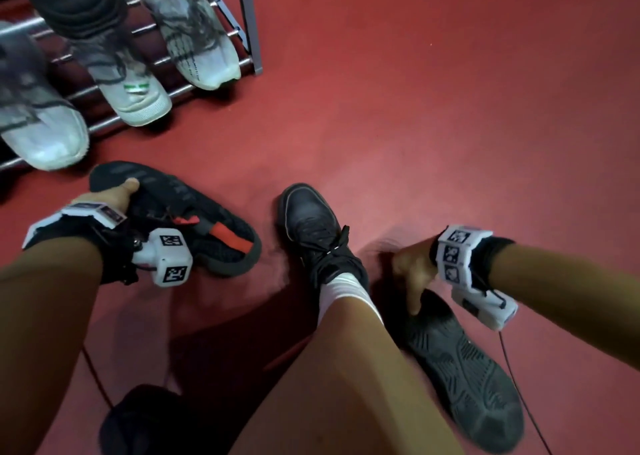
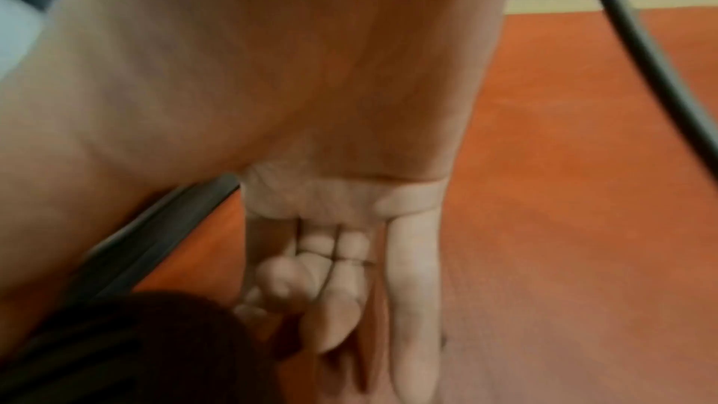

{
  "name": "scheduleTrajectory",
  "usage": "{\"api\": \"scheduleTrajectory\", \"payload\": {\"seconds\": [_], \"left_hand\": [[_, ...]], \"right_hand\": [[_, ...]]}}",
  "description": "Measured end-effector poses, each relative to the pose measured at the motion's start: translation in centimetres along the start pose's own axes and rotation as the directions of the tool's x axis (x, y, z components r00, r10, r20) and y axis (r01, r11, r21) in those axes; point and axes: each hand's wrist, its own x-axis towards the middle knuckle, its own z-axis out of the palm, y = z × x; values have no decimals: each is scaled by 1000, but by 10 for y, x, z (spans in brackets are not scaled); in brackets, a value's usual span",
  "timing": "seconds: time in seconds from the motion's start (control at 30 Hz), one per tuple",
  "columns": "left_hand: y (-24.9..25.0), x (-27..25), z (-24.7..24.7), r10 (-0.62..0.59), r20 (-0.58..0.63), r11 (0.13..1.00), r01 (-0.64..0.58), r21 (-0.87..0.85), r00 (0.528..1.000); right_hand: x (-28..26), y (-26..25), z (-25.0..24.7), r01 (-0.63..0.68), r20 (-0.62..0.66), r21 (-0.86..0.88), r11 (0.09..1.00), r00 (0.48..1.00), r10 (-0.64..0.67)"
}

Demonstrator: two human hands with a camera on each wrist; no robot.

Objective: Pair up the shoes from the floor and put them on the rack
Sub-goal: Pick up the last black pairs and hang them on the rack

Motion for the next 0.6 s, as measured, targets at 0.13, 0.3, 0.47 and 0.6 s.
{"api": "scheduleTrajectory", "payload": {"seconds": [0.13,0.3,0.47,0.6], "left_hand": [[6,9,-3,-39,6,979,39,-199,999],[3,33,12,27,97,958,2,-286,995],[9,40,28,48,104,928,-6,-372,993],[17,-19,26,66,120,931,-17,-364,991]], "right_hand": [[-24,36,-54,-60,-211,323,944,968,133],[-51,64,-116,227,-674,600,767,660,332],[-19,49,-90,76,-600,739,669,527,603],[17,18,-44,-116,-514,706,698,595,619]]}}
